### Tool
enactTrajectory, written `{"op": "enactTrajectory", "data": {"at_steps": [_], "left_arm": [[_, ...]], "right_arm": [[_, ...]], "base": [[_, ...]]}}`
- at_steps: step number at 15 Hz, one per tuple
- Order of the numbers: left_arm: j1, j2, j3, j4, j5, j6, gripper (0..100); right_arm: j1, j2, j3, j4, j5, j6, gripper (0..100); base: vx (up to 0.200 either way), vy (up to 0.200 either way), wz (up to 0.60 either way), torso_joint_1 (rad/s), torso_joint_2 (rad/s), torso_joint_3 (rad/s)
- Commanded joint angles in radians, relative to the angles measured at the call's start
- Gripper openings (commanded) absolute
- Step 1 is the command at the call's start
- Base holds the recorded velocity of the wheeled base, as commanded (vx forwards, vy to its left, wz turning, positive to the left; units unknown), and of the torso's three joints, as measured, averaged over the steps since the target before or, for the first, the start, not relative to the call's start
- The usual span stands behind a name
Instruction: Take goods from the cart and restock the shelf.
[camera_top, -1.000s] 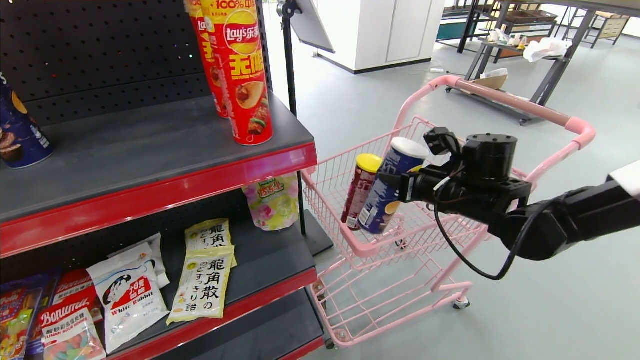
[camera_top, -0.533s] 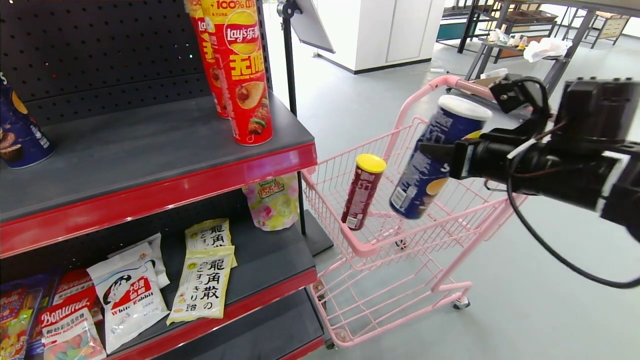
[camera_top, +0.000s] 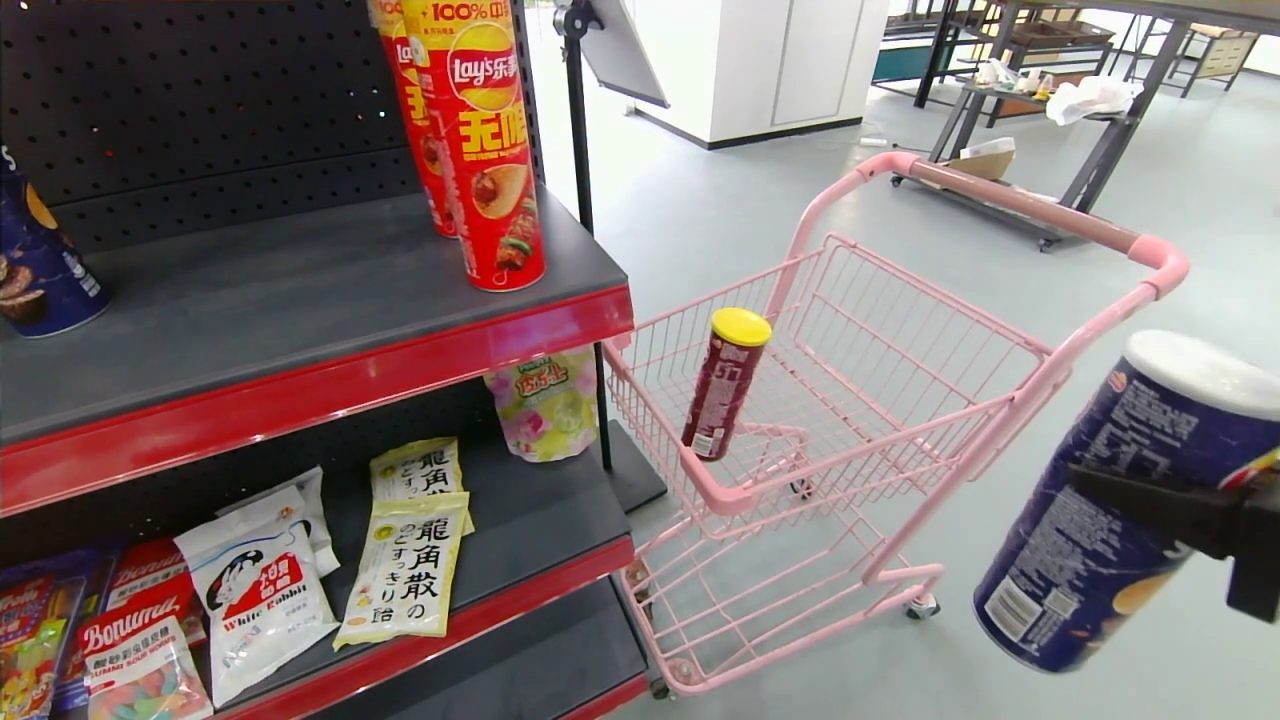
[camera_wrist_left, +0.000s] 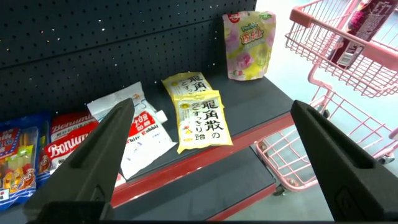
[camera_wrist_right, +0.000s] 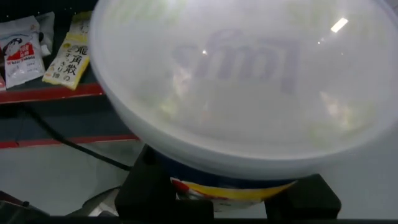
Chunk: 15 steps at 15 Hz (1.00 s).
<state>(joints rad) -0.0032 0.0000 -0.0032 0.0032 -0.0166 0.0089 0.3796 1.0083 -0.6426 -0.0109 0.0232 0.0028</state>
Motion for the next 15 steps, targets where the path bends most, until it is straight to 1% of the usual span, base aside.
{"op": "enactTrajectory", "data": {"at_steps": [1, 3, 5, 11, 15], "left_arm": [[0.0, 0.002, 0.0, 0.0, 0.0, 0.0, 100], [0.0, 0.0, 0.0, 0.0, 0.0, 0.0, 100], [0.0, 0.0, 0.0, 0.0, 0.0, 0.0, 100], [0.0, 0.0, 0.0, 0.0, 0.0, 0.0, 100], [0.0, 0.0, 0.0, 0.0, 0.0, 0.0, 100]], "right_arm": [[-0.001, -0.085, 0.035, -0.001, 0.0, -0.01, 0], [-0.001, -0.091, 0.054, -0.001, 0.001, -0.024, 0], [0.001, -0.1, 0.081, -0.001, 0.001, -0.029, 0], [0.001, -0.093, 0.118, -0.008, 0.006, -0.032, 0], [0.001, -0.076, 0.123, -0.009, 0.007, -0.04, 0]], "base": [[0.0, 0.0, 0.0, 0.0, 0.0, 0.0], [0.0, 0.0, 0.0, 0.011, -0.03, -0.021], [0.0, 0.0, 0.0, 0.093, -0.31, -0.212], [0.0, 0.0, 0.0, 0.169, -0.52, -0.347], [0.0, 0.0, 0.0, 0.229, -0.6, -0.374]]}}
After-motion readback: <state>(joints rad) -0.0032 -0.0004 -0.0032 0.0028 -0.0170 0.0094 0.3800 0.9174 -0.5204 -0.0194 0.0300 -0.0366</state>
